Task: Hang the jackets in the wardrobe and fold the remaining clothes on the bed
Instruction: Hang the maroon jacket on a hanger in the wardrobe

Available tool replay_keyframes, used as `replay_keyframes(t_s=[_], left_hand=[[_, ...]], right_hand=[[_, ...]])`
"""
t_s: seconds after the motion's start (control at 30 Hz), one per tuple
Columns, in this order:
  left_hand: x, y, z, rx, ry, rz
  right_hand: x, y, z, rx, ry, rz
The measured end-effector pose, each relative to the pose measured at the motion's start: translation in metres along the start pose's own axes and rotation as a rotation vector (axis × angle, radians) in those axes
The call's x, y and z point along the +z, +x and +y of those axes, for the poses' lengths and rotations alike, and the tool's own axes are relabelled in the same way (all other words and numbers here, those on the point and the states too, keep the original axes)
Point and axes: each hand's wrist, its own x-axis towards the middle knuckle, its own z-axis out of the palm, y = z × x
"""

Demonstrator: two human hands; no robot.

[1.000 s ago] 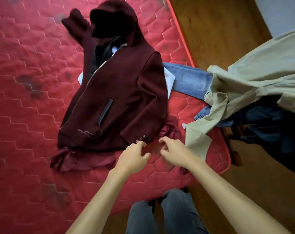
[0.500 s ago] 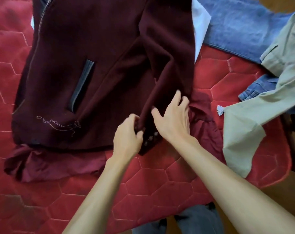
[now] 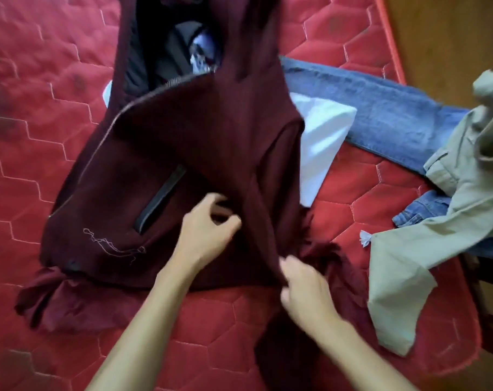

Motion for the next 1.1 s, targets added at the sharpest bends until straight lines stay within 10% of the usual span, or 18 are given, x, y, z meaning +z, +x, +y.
replay_keyframes(t_s=[0.07, 0.2, 0.4, 0.57, 0.87, 1.1], left_hand=[[-0.003, 0.018, 0.011, -0.038, -0.001, 0.259], [0.035, 0.011, 0.001, -0.184, 0.210, 0.169], [0.010, -0.023, 0.017, -0.083, -0.178, 0.260], [-0.050, -0.087, 0.065, 0.040, -0.344, 0.213], [-0.112, -0.191, 0.133, 0.203, -0.445, 0.116], [-0.179, -0.259, 0.182, 0.322, -0.126, -0.176]], right_hand=[[0.006, -0.039, 0.003, -0.031, 0.064, -0.334], [0.003, -0.034, 0.007, -0.133, 0.007, -0.669], [-0.046, 0.034, 0.004, 0.298, 0.699, -0.076], [-0.106, 0.045, -0.042, 0.473, 0.719, 0.178], [-0.192, -0.002, -0.114, 0.339, 1.333, -0.298], [-0.279, -0.063, -0.156, 0.237, 1.413, 0.020]])
